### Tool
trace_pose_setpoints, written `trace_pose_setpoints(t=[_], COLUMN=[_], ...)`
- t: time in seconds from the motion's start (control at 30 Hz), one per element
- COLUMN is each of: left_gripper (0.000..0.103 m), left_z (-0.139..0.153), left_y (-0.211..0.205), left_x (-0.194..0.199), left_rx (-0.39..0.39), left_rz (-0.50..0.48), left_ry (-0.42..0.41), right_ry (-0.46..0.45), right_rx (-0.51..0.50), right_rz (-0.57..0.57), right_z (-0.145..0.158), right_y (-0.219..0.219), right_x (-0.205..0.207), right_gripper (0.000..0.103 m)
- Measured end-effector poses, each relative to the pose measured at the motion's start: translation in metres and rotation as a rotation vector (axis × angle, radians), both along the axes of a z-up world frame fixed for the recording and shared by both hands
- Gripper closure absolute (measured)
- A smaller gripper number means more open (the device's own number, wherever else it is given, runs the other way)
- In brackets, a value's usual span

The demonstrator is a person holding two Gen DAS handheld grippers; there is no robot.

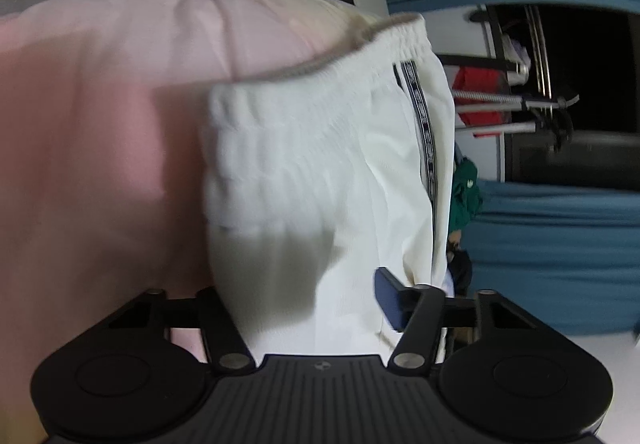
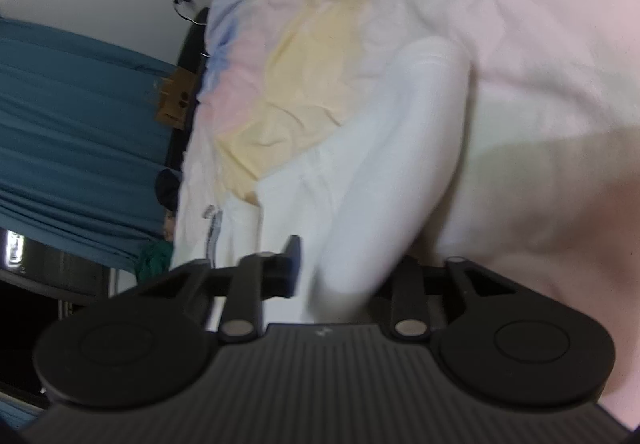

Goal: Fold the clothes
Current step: 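Grasp a sweatpants cuff with the left tool while the right tool grasps the other cuff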

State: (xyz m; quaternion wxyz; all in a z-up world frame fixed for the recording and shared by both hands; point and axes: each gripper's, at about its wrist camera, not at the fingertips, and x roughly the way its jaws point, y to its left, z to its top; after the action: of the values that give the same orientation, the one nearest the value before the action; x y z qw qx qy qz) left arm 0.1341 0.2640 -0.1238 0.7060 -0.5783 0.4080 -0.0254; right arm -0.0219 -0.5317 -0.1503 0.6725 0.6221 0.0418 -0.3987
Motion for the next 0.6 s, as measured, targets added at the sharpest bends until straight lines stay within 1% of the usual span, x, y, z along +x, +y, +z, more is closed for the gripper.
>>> trace_pose_setpoints(t=[0.03,0.07,0.1,0.13,0.17,0.23,0.37,0.47,0.53,0.6], left_gripper=[0.054,0.061,0.070,0.075,0.085,0.087,0.090,0.091,0.091,0.091], left_z=[-0.001,0.002,0.004,0.007,0.010,0.014,0.023,0.033,0.044,0.054], left_y=[0.000,-0.001,-0.002,-0.004,-0.005,-0.007,-0.007,-0.005,-0.006,-0.009], left_x=[0.001,0.003,0.005,0.006,0.008,0.011,0.008,-0.001,-0.006,-0.012], left_rx=[-0.004,0.012,0.030,0.049,0.069,0.100,0.127,0.143,0.177,0.211], left_rz=[0.008,0.003,-0.003,-0.008,-0.013,-0.020,-0.011,0.005,0.025,0.036], left_ry=[-0.001,-0.006,-0.012,-0.019,-0.025,-0.036,-0.065,-0.115,-0.162,-0.210], right_ry=[0.004,0.006,0.012,0.017,0.023,0.032,0.036,0.040,0.036,0.046], right_rx=[0.000,0.000,-0.006,-0.017,-0.029,-0.051,-0.089,-0.120,-0.147,-0.205], right_rz=[0.001,0.002,0.003,0.005,0.006,0.007,-0.004,-0.012,-0.014,-0.015], right_z=[0.000,0.000,0.002,0.005,0.008,0.014,0.026,0.033,0.040,0.051], right_y=[0.000,0.000,0.001,0.002,0.003,0.006,0.011,0.014,0.016,0.021], right_x=[0.000,-0.001,-0.001,-0.001,-0.001,-0.003,-0.008,-0.011,-0.013,-0.014], right_gripper=[0.087,0.089,0.090,0.090,0.091,0.092,0.092,0.093,0.093,0.093])
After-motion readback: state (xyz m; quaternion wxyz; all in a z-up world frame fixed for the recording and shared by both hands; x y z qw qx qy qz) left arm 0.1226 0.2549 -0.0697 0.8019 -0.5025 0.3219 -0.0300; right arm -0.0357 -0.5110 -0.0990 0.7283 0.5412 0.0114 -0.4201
